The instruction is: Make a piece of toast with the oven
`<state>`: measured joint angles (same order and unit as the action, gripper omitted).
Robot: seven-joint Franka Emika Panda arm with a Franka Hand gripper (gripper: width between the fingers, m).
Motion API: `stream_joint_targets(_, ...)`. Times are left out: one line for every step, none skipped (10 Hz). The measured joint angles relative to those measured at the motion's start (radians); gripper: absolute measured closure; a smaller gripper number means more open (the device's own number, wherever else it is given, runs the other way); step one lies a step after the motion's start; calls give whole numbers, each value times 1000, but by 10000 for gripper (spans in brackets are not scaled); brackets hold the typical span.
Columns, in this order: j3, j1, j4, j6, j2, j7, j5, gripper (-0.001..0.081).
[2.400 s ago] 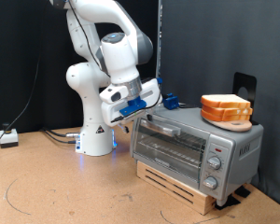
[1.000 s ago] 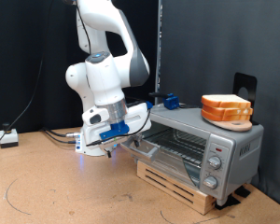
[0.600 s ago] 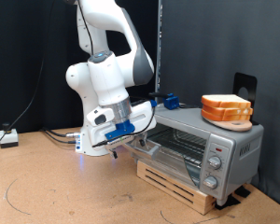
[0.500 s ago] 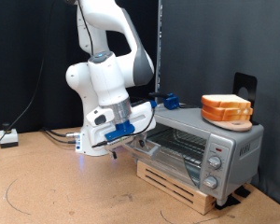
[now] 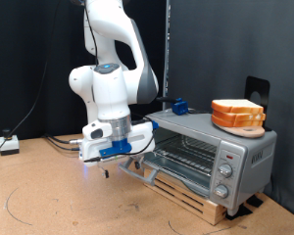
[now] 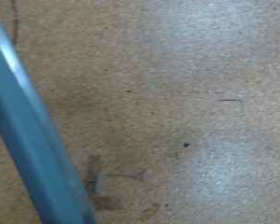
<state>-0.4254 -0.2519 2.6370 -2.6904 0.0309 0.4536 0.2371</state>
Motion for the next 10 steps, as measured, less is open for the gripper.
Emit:
stream_joint_targets(-2, 4, -7, -18, -31, -13, 18, -3)
stream_joint_targets(-2, 5, -14, -32, -61, -44, 63, -3)
stream_joint_targets(-1, 7, -25, -36, -89, -76, 113, -3)
stream_joint_targets(1, 8, -38, -36, -117, -101, 162, -3)
stream_joint_targets(2, 9, -51, -37, -145, -114, 193, -3)
stream_joint_targets(5, 9, -63, -43, -173, -119, 212, -3)
stream_joint_targets(9, 9, -74, -60, -203, -122, 226, -3)
stream_joint_targets(10, 9, -88, -71, -234, -121, 235, -3)
stream_joint_targets(10, 9, -103, -71, -263, -118, 239, -3)
stream_joint_targets(10, 11, -117, -71, -288, -117, 242, -3)
